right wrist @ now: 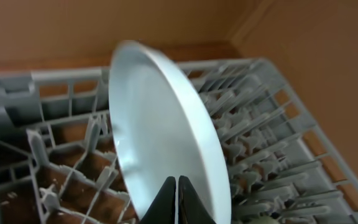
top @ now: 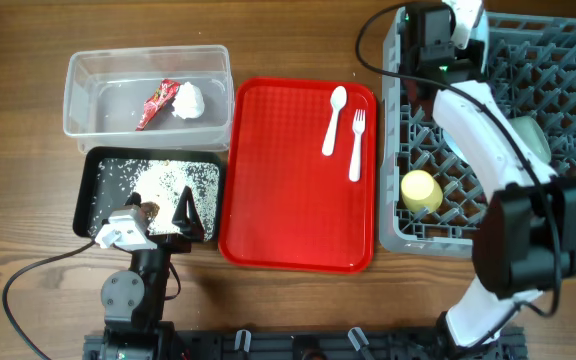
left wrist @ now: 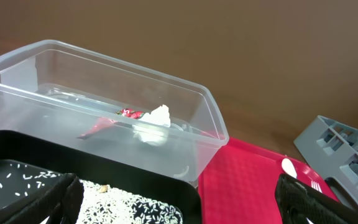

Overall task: Sort waste into correct bins and load items into the dishwasher rack
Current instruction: 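Grasp the white spoon with the right gripper and place it in rack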

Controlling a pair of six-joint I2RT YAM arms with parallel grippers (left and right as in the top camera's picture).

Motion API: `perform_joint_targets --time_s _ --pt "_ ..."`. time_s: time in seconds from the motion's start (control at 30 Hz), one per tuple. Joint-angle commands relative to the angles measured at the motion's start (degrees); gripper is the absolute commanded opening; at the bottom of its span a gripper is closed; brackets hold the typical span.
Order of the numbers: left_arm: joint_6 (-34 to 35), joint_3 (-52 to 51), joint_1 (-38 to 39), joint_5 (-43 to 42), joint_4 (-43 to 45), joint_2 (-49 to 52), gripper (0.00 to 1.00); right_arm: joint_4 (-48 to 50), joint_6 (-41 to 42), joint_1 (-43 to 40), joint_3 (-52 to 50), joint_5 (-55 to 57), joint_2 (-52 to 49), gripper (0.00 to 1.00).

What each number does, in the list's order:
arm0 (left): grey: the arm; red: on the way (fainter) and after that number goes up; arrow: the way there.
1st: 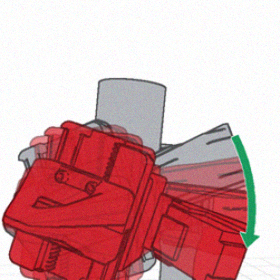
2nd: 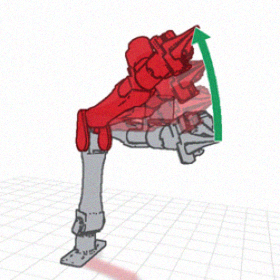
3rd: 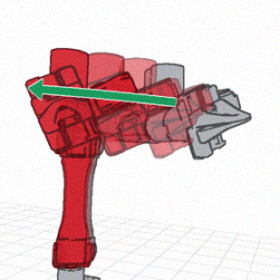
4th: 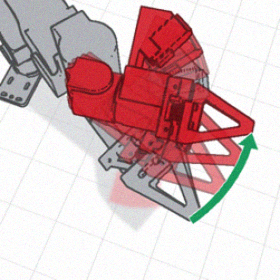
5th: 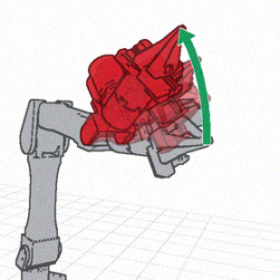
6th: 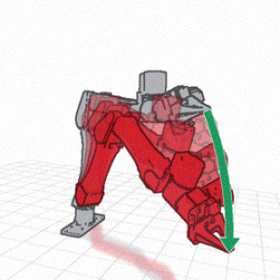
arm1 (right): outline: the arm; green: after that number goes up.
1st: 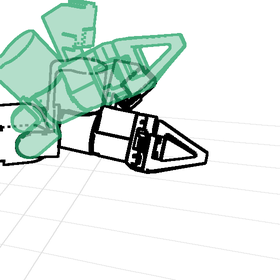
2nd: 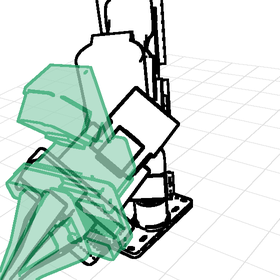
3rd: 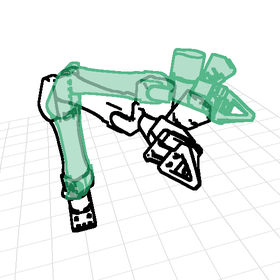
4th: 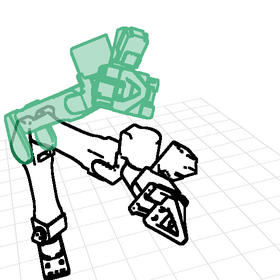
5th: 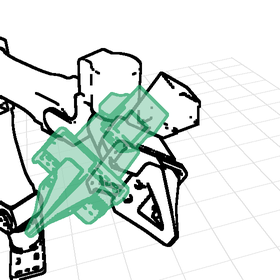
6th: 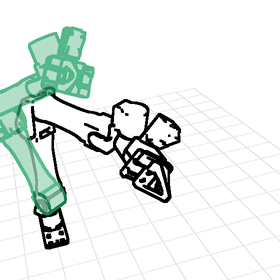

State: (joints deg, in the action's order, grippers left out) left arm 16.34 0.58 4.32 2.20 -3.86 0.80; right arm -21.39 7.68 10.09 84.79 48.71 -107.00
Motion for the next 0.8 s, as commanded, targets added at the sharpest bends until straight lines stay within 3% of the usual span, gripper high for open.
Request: perform_joint_targets --time_s 0.0,0.1,0.2,0.27,0.33,0.37,0.43,0.5,0.53,0.67,0.77 --pt "-0.96 -0.26 -0.48 -0.24 0.0 -0.39 1.0 -1.33 -0.22 0.33 0.24 -0.9 7.23 0.04" --pt "-0.96 -0.26 -0.48 -0.24 0.0 -0.39 1.0 -6.34 -0.04 0.33 0.24 -18.36 11.54 0.08" --pt "-0.94 -0.26 -0.48 -0.24 0.0 -0.39 1.0 -16.59 1.44 1.11 0.24 -52.28 14.12 0.26" --pt "-0.96 -0.26 -0.48 -0.24 0.0 -0.39 1.0 -25.38 3.06 4.44 0.22 -60.41 13.46 0.32" --pt "-0.94 -0.26 -0.48 -0.24 0.0 -0.39 1.0 -30.38 3.02 8.72 0.17 -60.39 12.04 0.45" --pt "-0.94 -0.26 -0.48 -0.24 0.0 -0.39 1.0 -30.95 3.28 11.3 0.04 -59.76 11.04 0.61" --pt "-0.96 -0.26 -0.48 -0.24 0.0 -0.39 1.0 -29.55 9.16 15.21 0.02 -52.87 8.02 0.72" --pt "-0.96 -0.26 -0.48 -0.24 0.0 -0.39 1.0 -22.36 19.41 16.72 0.02 -44.35 1.31 0.7" --pt "-0.94 -0.26 -0.48 -0.24 0.0 -0.39 1.0 -20.17 20.52 16.59 0.02 -43.6 -0.42 0.68" --pt "-0.96 -0.26 -0.48 -0.24 0.0 -0.39 1.0 -9.42 20.72 15.98 0.04 -41.59 -8.7 0.64" --pt "-0.94 -0.26 -0.48 -0.24 0.0 -0.39 1.0 -6.8 19.5 15.91 0.04 -39.21 -14.05 0.58"
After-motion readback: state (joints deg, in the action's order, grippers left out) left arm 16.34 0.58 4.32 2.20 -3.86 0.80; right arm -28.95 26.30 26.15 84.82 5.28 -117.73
